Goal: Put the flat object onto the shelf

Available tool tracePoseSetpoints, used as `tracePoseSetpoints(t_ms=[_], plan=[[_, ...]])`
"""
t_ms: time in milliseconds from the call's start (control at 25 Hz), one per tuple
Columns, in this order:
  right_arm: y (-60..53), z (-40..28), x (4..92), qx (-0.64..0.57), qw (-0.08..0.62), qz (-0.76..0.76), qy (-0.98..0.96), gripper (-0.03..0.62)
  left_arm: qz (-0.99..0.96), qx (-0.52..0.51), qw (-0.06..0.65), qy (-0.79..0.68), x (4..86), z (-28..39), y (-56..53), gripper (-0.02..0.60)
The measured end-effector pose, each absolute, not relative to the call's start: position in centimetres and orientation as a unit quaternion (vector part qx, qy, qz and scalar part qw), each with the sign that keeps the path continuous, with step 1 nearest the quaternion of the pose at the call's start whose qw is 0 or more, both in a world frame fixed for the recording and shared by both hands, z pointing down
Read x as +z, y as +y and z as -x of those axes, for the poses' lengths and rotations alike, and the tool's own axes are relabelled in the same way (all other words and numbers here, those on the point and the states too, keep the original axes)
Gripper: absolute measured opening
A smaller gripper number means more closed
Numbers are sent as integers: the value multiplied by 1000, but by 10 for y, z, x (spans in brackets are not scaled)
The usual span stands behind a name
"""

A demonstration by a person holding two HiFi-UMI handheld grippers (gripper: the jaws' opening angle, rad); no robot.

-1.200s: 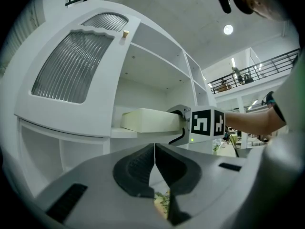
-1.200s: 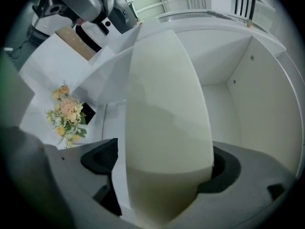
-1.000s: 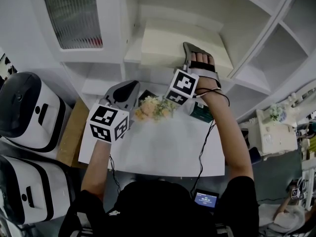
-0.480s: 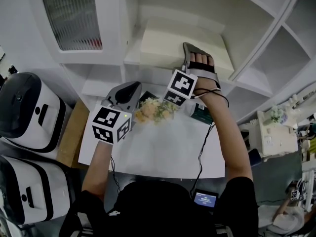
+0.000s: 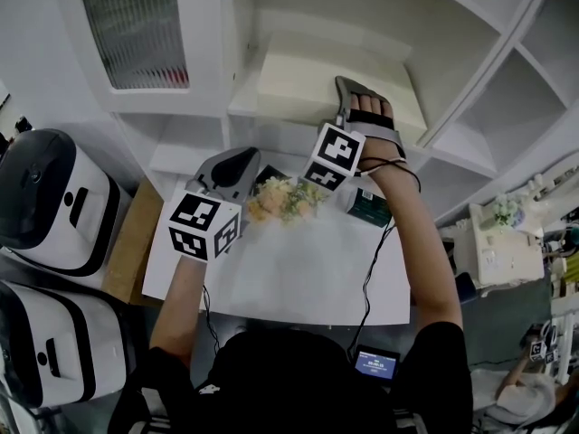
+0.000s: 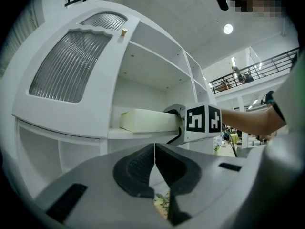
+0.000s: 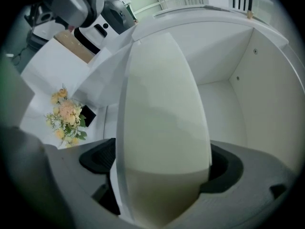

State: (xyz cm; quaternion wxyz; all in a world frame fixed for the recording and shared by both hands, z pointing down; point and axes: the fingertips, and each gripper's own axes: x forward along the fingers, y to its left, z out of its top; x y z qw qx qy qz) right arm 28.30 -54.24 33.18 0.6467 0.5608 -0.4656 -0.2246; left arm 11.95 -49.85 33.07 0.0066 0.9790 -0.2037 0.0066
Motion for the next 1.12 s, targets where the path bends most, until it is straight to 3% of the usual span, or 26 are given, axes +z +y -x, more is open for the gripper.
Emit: tracePoseSetpoints(t_ms=[400,1000,1120], plan=[[-522,-264,326,-231,642,-560,-469,489,-980,3,-4,-201,321,-107,-484,8],[-474,-206,303,-213,516,-620,-550,480,-981,-4,-6,-194,312,-88,-460,8],[-463,-192,304,-208,492,-630,-563,429,-981,-4,-5,-194,314,-82,-456,8]])
